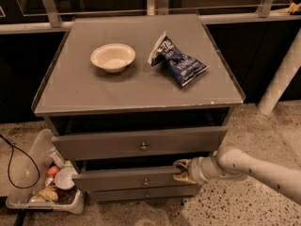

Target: Open middle drawer

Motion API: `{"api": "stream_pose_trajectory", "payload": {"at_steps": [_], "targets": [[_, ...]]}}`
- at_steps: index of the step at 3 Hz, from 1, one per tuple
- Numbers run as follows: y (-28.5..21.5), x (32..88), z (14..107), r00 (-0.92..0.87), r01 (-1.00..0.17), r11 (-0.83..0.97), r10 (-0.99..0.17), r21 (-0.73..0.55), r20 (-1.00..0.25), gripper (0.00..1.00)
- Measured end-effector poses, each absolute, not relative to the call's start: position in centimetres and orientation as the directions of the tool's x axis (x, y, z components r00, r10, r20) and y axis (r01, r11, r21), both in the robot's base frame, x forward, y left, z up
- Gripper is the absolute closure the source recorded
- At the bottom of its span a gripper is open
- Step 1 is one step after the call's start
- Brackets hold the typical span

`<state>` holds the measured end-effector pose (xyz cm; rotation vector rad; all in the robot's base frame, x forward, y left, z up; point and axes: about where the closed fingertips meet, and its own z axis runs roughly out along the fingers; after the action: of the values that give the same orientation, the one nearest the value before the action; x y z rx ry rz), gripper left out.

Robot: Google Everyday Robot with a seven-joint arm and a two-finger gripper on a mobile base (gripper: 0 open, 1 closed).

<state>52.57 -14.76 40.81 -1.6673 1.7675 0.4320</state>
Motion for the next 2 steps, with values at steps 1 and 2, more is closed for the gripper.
{"api": "stream_pose_trajectory", "payload": {"at_steps": [1, 2], "targets": [[-15.38, 51.4, 40.71, 0.034, -0.973, 0.127, -0.745, -0.191, -0.667, 1.0], [-15.4, 51.34, 40.89, 0.034, -0.973, 0.127, -0.744, -0.191, -0.667, 0.81]]}}
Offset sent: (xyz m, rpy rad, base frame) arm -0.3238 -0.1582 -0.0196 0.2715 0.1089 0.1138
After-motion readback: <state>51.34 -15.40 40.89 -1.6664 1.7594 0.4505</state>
